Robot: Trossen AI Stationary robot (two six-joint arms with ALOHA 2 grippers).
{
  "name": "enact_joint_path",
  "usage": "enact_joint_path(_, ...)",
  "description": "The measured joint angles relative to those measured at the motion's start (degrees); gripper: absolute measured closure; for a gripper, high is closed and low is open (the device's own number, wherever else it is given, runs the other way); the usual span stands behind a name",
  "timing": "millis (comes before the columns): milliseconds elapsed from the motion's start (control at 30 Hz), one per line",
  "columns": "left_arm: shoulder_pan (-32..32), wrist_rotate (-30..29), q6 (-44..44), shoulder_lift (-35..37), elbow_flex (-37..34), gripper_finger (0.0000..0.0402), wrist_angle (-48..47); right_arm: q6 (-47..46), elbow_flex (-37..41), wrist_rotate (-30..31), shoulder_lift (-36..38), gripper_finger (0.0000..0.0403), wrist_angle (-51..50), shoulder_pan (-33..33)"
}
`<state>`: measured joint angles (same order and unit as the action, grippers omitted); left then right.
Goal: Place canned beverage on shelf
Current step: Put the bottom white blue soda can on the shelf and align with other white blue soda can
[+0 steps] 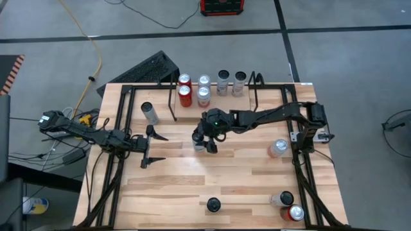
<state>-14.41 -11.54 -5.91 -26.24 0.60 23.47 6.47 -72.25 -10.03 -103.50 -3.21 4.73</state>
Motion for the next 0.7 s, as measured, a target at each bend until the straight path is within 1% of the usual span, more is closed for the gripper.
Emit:
enact_joint_path(133,0.00,-0.30,0.04,0.00,0.00,0.0023,-0.14,-1.16,-0.02,1.29,0.09,0.0070,0.35,-0.15)
enact_joint_path(267,0.00,-0.40,0.11,0.00,0.00,0.0023,-0.16,-3.35,-0.02,3.12,0.09,0.0092,-0.13,-0.49)
enact_joint_path(333,-0.01,-0.46,0.23,0.00,0.00,0.0023,-0.26,-4.30,-0.13,5.36,0.15,0.0105,-1.02,-1.05)
enact_joint_path(400,0.00,-0.51,0.62,0.00,0.00,0.0023,-0.63,-5.83,-0.15,9.40,0.17,0.0113,-1.76,-2.08)
enact_joint_path(600,0.00,-0.51,1.17,-0.02,-0.02,0.0023,-1.10,-10.25,-0.15,22.56,0.78,0.0114,-2.88,-6.94)
enact_joint_path(700,0.00,-0.50,1.40,0.00,-0.02,0.0023,-1.37,-15.94,-1.24,29.28,0.94,0.0115,-6.72,-9.29)
